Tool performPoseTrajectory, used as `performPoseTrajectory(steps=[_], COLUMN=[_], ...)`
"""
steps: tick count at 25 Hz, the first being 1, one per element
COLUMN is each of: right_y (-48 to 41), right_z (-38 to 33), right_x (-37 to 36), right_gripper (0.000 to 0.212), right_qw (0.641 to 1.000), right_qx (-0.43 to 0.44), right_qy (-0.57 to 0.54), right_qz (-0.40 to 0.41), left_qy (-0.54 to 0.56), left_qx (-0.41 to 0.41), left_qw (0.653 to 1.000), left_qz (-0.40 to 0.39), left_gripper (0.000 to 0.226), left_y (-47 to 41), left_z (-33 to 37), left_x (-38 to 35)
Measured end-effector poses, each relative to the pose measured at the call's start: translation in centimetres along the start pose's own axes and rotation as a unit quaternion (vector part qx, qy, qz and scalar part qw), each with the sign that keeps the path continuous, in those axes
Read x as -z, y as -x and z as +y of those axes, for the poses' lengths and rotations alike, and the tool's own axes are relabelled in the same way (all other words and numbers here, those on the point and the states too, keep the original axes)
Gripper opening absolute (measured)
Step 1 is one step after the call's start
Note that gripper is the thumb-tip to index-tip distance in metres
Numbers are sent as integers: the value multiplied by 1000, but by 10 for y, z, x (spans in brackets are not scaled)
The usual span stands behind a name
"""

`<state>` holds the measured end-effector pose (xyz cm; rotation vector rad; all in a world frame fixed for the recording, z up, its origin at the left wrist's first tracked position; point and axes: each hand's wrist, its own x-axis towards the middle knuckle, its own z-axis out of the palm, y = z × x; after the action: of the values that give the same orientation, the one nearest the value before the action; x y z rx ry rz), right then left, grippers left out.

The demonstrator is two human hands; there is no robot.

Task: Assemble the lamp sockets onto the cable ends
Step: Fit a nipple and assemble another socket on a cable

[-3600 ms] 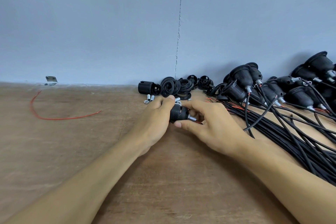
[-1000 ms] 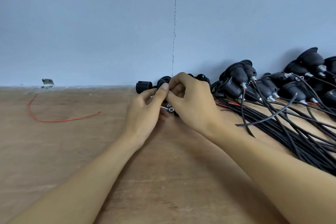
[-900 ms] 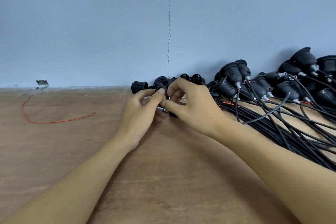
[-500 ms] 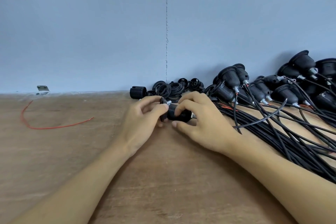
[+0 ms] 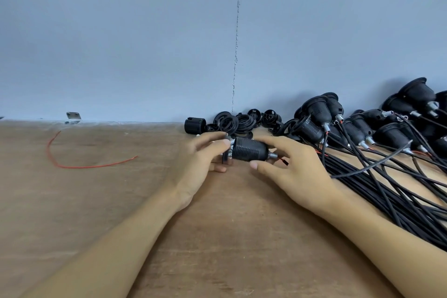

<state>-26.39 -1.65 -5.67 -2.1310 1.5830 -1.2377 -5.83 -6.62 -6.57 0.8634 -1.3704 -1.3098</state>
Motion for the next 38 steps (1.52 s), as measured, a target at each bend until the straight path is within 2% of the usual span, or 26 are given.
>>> performPoseTrajectory(steps=[2,5,10,13,17,21,25,28,32,36,38], right_y=[-1,-1,-3,-3,-3,-2,-2,-2,-2,-1,-1], right_z=[0,0,3,2,3,5,8,9,8,9,11], right_x=[0,2,4,4,6,4,3,1,0,-2,-3], right_gripper=[40,39,42,39,29,22,20,22,22,18,15], right_qw=[1000,999,1000,999,998,998,999,999,999,1000,1000], right_qx=[10,15,21,20,37,18,-9,-18,-14,-7,-15], right_qy=[-12,-34,-3,-21,10,15,-18,-19,-5,12,21], right_qz=[-8,-19,-13,-19,-52,-63,-40,-44,-39,-22,-7], left_qy=[-8,4,-15,-19,-45,-73,-163,-211,-197,-175,-182], left_qx=[5,15,4,16,18,11,-40,-49,-70,-69,-64], left_qw=[1000,999,999,997,994,991,981,970,971,977,977], left_qz=[-23,-47,-44,-68,-96,-114,-100,-107,-115,-99,-95], left_gripper=[23,41,49,59,55,43,48,49,39,55,55], left_y=[1,3,3,3,2,4,7,12,17,19,20], left_z=[-1,0,1,3,3,1,0,-3,-7,-2,1], left_x=[0,1,0,2,5,4,-7,-17,-25,-27,-27])
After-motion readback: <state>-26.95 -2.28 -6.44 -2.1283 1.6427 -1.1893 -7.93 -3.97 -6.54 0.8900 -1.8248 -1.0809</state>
